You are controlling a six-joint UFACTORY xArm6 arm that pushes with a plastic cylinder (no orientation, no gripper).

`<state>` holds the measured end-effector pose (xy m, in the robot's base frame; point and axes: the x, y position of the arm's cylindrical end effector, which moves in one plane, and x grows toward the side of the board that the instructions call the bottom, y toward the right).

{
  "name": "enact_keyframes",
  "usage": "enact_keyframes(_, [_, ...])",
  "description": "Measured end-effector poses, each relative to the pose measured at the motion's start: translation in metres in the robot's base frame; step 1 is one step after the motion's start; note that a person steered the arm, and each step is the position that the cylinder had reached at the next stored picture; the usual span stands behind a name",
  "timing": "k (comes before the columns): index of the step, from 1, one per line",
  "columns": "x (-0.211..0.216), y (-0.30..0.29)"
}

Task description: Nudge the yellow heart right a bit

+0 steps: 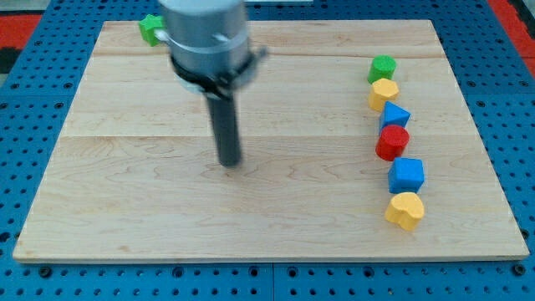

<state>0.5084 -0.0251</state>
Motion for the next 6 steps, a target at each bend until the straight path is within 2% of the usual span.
enact_keyframes(1, [0.039,0.073])
enact_keyframes(2, [0.05,0.134])
enact_keyframes(3, [0.048,0.17])
enact_keyframes(4, [0.049,0.177])
enact_keyframes(5, [0.074,0.153])
enact_keyframes(6, [0.109,0.17])
